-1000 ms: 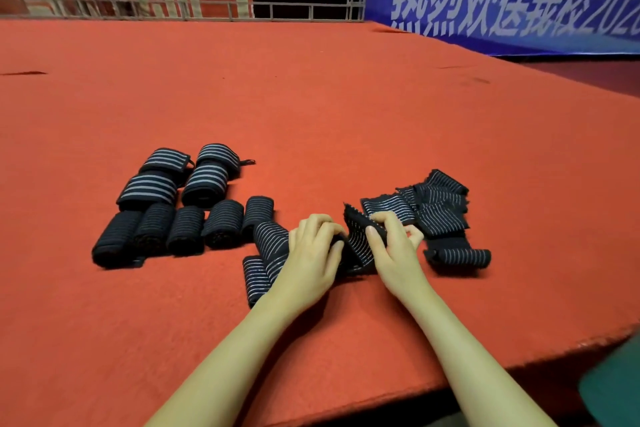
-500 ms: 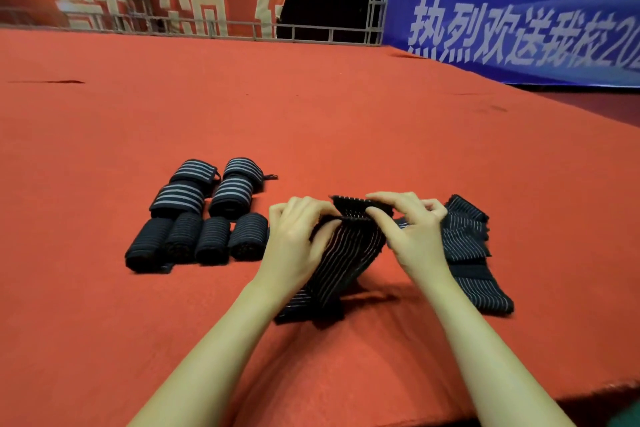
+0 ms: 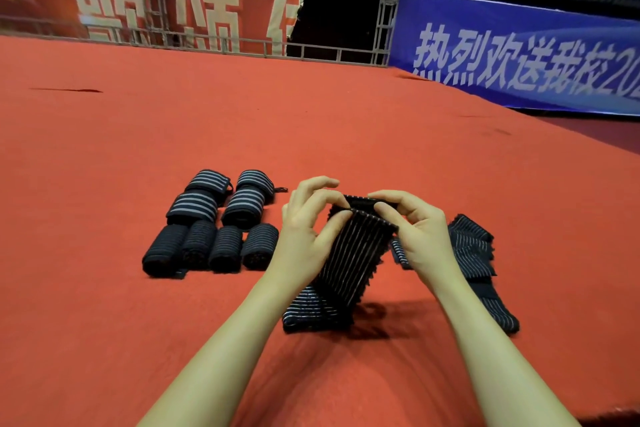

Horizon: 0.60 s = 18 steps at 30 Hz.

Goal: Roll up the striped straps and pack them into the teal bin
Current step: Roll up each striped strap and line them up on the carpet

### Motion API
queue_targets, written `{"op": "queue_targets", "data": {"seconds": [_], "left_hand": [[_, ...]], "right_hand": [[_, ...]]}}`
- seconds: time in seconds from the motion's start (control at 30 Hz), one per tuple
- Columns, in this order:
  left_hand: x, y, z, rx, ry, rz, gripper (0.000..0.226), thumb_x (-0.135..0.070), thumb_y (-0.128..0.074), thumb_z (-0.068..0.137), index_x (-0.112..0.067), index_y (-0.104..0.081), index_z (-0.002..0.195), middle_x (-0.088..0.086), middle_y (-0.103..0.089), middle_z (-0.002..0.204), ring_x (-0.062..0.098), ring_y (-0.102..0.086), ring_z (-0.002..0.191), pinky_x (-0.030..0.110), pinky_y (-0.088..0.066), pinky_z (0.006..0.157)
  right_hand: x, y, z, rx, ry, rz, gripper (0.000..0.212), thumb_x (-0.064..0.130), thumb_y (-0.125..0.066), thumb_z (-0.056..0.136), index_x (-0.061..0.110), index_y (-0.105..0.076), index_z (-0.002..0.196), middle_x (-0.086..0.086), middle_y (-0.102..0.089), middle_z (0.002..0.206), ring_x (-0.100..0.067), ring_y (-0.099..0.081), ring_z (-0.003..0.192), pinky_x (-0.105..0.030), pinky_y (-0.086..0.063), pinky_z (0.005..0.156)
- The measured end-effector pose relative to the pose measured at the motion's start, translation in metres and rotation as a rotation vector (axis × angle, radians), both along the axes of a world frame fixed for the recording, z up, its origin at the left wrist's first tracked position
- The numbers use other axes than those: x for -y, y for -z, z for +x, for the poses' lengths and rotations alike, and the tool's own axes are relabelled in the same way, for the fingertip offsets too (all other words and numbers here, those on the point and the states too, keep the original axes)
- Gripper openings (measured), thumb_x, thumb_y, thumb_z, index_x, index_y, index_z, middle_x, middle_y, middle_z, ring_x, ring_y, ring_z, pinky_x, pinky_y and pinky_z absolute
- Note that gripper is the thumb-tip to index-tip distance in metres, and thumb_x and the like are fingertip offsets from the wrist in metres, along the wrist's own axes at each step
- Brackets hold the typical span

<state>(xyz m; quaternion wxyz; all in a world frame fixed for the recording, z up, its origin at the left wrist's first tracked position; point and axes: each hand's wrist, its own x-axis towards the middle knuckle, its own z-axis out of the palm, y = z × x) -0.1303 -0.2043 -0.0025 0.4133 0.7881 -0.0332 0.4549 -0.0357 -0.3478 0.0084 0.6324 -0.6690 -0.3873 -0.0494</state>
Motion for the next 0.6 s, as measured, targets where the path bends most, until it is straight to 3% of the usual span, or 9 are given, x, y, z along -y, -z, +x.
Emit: {"op": "queue_targets", "data": {"seconds": [0.1,0.2,0.3,0.4,0.5,0.53,0.6], "left_hand": [[-0.001,0.000,-0.002,0.008,-0.020,-0.027,0.005,-0.033,-0.054,0.086,-0.036,-0.055,0.090,-0.018,-0.057,0.106,0.004,-0.053,0.107,0.053,-0.039,0.095],[-0.001,0.001,-0.003,0.001,-0.048,-0.063,0.003,-0.032,-0.056,0.087,-0.035,-0.055,0.088,-0.015,-0.060,0.100,0.000,-0.056,0.095,0.049,-0.042,0.092],[-0.002,0.003,-0.004,-0.011,-0.086,-0.090,0.009,-0.022,-0.061,0.088,-0.029,-0.057,0.089,-0.017,-0.062,0.090,-0.006,-0.053,0.094,0.035,-0.038,0.096],[-0.004,0.003,-0.005,-0.025,-0.131,-0.059,0.008,-0.021,-0.060,0.088,-0.028,-0.058,0.090,-0.020,-0.061,0.087,-0.011,-0.051,0.093,0.021,-0.029,0.094],[-0.007,0.002,-0.005,-0.025,-0.141,-0.043,0.005,-0.025,-0.058,0.088,-0.029,-0.057,0.090,-0.020,-0.062,0.092,-0.006,-0.052,0.092,0.029,-0.031,0.095],[-0.006,0.002,-0.005,-0.026,-0.147,-0.037,0.004,-0.025,-0.058,0.088,-0.029,-0.057,0.090,-0.022,-0.060,0.097,-0.006,-0.052,0.091,0.031,-0.031,0.094],[-0.005,0.003,-0.004,-0.020,-0.162,-0.032,0.004,-0.026,-0.058,0.087,-0.030,-0.057,0.090,-0.023,-0.059,0.100,-0.008,-0.051,0.092,0.031,-0.031,0.093]], "right_hand": [[-0.003,-0.003,-0.005,-0.041,-0.054,-0.005,0.022,0.004,-0.060,0.091,0.022,-0.072,0.091,0.007,-0.074,0.091,-0.008,-0.066,0.090,-0.028,-0.050,0.085],[-0.004,-0.009,-0.013,-0.086,-0.115,0.013,0.022,0.006,-0.052,0.096,0.016,-0.071,0.092,0.011,-0.074,0.089,-0.003,-0.066,0.089,-0.017,-0.048,0.080],[-0.002,-0.010,-0.016,-0.071,-0.148,0.003,0.027,0.019,-0.045,0.101,0.014,-0.071,0.097,0.010,-0.074,0.097,-0.005,-0.066,0.098,-0.014,-0.046,0.084],[0.000,-0.008,-0.017,-0.051,-0.176,-0.030,0.023,0.020,-0.057,0.089,0.012,-0.070,0.106,0.001,-0.073,0.104,-0.008,-0.065,0.100,-0.016,-0.047,0.086],[-0.001,-0.009,-0.018,-0.020,-0.156,-0.068,0.025,0.005,-0.067,0.086,0.019,-0.069,0.106,0.004,-0.073,0.098,0.003,-0.065,0.083,-0.011,-0.046,0.076],[-0.002,-0.009,-0.018,-0.012,-0.143,-0.068,0.027,0.003,-0.067,0.086,0.023,-0.069,0.104,0.007,-0.073,0.097,0.003,-0.065,0.085,-0.014,-0.047,0.081],[-0.004,-0.008,-0.016,0.020,-0.087,-0.086,0.024,0.012,-0.067,0.087,0.030,-0.069,0.102,0.013,-0.073,0.099,-0.001,-0.065,0.095,-0.036,-0.045,0.098]]}}
